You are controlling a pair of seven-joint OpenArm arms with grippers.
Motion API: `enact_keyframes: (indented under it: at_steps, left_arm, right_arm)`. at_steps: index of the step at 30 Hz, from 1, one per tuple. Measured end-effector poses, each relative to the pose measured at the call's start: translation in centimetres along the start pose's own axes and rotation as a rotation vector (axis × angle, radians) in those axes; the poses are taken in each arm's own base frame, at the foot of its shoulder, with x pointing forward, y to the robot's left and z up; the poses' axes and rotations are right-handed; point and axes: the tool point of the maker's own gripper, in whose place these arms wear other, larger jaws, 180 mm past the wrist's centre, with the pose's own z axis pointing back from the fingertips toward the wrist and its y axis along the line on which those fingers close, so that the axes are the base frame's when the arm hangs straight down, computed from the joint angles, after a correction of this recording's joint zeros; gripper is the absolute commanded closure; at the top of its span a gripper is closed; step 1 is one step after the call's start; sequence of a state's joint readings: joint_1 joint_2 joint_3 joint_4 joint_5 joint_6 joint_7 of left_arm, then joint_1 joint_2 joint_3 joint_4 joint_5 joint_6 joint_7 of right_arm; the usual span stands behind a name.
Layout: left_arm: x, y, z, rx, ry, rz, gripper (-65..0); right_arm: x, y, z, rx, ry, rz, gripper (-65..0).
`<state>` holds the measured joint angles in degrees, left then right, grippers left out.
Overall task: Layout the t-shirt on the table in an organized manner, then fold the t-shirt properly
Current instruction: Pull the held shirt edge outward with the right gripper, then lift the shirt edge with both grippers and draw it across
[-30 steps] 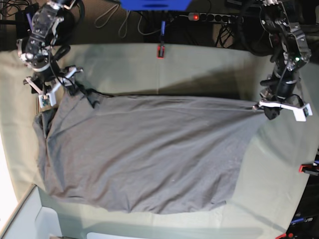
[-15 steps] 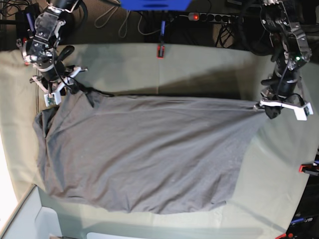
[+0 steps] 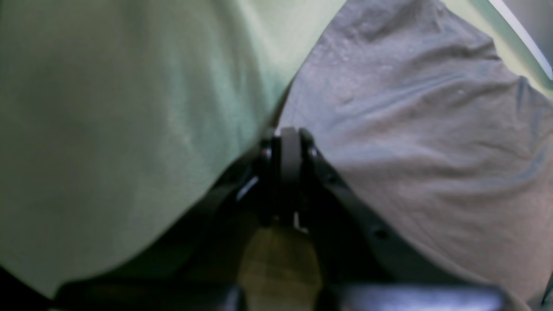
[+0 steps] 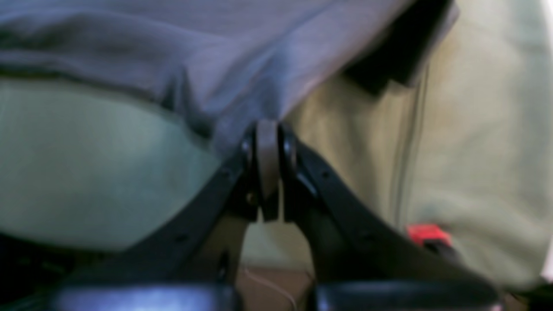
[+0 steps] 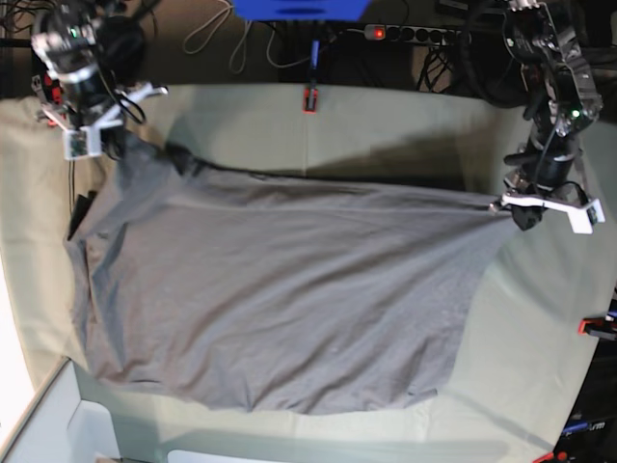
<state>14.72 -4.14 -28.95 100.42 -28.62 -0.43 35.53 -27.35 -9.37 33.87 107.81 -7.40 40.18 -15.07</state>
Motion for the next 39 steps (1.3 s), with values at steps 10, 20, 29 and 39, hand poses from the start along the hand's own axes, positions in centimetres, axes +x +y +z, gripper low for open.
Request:
enact_keyframes:
  at_steps: [10,20,29,39]
  left_arm:
    - [-0.3,0.1,0.1,0.003,0.010,-0.001,0.0]
    - [-1.8,1.4,0.9,0.030,0.043,-0.007,0.0]
    - [-1.3,2.4,1.3,0.052,0.034,-0.002,0.0]
    - [-0.8,3.3,1.5,0.074,0.017,0.000,0.0]
  right_arm:
    - [-1.2,1.2,3.3,0.042,0.020,-0.031,0.0]
    - [-2.6,1.8,4.6,0.066,0.034,-0.097,0.0]
    - [-2.7,2.7,4.5,0.091,0.037,-0.102,0.0]
    - [-2.8,0.4,5.6,0.030,0.016,-0.154,0.0]
